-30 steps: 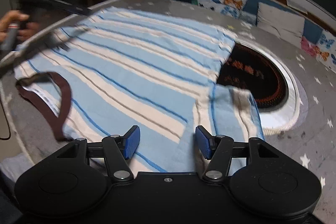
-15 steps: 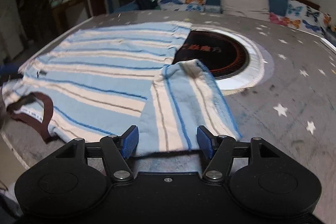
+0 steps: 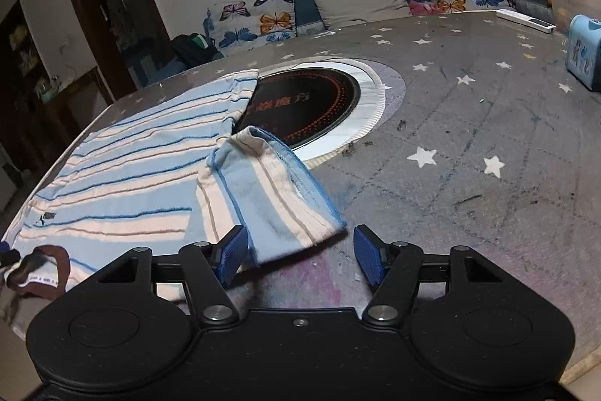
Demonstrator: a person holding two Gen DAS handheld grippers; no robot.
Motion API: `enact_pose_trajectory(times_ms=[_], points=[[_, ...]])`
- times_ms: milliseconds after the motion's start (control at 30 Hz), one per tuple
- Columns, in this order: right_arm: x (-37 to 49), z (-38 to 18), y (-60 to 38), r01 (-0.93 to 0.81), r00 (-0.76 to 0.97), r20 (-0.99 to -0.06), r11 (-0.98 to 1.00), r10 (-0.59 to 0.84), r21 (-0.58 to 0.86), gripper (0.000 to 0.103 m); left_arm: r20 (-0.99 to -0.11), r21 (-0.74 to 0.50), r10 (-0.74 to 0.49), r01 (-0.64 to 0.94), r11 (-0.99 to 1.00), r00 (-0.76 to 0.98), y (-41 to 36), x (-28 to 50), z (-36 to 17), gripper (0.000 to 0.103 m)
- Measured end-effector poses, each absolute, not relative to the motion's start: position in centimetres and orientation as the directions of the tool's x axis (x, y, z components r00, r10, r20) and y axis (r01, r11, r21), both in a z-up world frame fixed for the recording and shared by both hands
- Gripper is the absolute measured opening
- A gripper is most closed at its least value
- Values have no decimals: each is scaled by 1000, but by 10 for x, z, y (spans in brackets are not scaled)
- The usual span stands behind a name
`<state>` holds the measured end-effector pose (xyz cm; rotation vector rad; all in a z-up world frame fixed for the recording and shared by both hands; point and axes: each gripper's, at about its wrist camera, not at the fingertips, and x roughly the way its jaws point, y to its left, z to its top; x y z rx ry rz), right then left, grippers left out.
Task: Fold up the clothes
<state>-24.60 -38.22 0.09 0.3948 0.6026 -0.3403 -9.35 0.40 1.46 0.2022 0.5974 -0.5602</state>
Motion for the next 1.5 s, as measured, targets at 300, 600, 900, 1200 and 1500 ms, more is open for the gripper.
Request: enact_pose_trajectory(times_ms=[300, 600, 900, 1200, 1500], points=[[-244, 5, -382, 426, 798, -566, 860, -209, 283, 9, -580, 18, -429, 538, 843, 692, 9, -91, 15, 69], [-230, 46, -344, 233, 887, -456, 928, -80, 291, 8, -578, 8, -432, 534, 845, 693, 13, -92, 17, 69], [-174, 28, -288, 13, 844, -517, 958, 143, 287, 8, -571, 2, -427, 522, 853, 701, 21, -94, 20, 70], [-165, 17, -277, -35, 779, -600, 968, 183, 250, 24, -563, -14, -415, 494, 869, 715, 34, -90, 24, 73], [-129, 34, -302, 45, 806, -590, 990, 44, 136, 24, -563, -30, -386, 448, 893, 731, 51, -81, 26, 74]])
